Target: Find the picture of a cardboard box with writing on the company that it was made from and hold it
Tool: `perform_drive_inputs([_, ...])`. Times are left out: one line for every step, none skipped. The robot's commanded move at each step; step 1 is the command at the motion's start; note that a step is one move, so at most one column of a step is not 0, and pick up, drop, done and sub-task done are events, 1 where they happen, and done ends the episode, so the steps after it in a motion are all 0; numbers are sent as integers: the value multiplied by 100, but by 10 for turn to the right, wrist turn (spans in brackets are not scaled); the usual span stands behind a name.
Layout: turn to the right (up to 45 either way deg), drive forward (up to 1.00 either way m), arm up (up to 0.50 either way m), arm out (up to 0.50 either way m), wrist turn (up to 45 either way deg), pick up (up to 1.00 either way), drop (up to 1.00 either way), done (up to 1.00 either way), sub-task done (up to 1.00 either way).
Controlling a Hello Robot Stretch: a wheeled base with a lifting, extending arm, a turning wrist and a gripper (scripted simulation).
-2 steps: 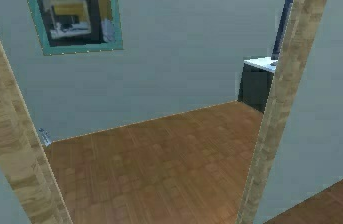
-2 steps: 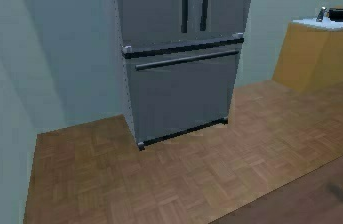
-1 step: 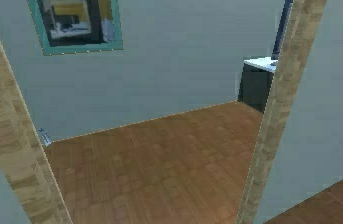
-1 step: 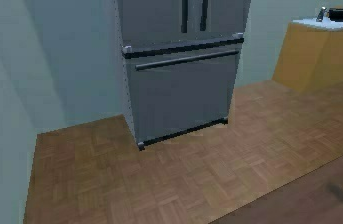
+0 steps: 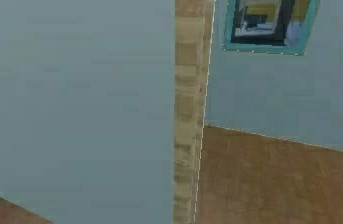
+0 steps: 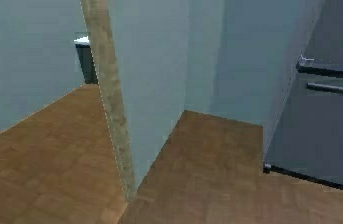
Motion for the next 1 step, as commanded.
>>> perform_drive_inputs([-300, 0, 0, 0, 0, 0, 0, 0, 0])
